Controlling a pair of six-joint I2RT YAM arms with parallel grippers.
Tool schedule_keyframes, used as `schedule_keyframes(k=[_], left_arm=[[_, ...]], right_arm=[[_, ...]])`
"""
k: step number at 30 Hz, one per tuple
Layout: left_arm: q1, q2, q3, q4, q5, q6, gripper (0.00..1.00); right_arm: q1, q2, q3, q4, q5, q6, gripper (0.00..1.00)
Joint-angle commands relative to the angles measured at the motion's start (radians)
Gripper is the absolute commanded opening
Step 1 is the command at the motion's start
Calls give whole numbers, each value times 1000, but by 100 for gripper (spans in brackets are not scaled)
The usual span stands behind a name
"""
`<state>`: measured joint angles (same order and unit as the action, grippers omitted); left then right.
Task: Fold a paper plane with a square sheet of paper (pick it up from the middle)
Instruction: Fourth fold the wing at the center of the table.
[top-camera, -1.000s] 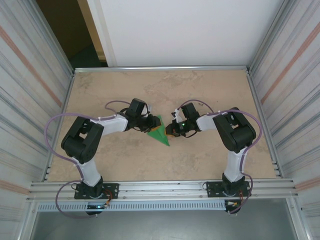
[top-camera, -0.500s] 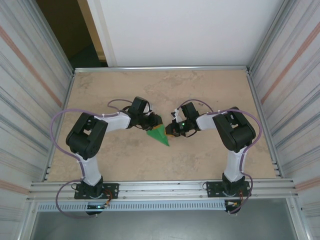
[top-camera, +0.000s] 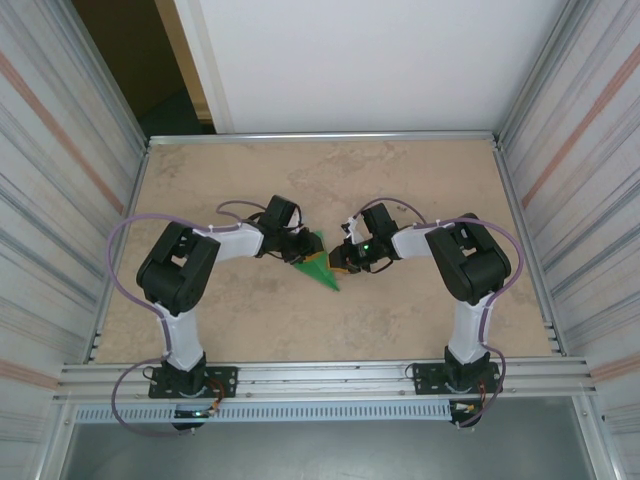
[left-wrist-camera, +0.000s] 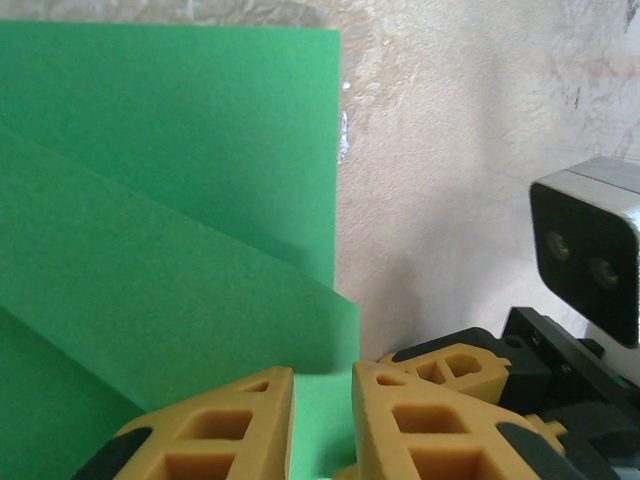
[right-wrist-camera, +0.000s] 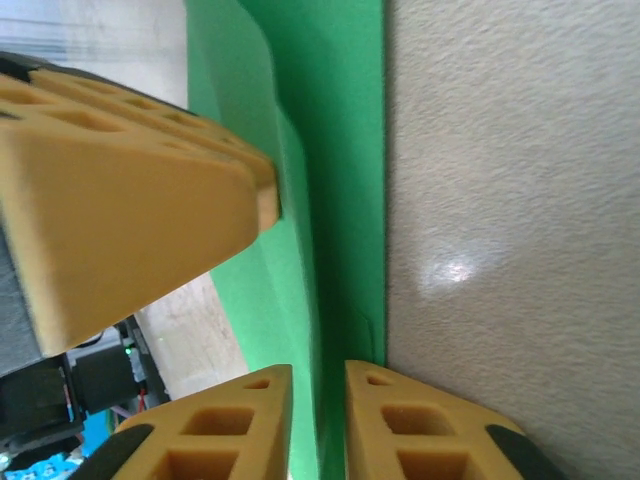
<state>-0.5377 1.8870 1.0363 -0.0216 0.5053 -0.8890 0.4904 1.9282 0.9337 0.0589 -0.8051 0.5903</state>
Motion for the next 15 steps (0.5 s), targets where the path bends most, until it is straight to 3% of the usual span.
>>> schedule_keyframes(k=[1, 15], left_arm=[[2, -3, -2, -21, -16, 14, 24], [1, -17, -12, -5, -5, 13, 24]], right_arm=[[11, -15, -5, -38, 47, -39, 25], [13, -133, -84, -128, 12, -56, 25]])
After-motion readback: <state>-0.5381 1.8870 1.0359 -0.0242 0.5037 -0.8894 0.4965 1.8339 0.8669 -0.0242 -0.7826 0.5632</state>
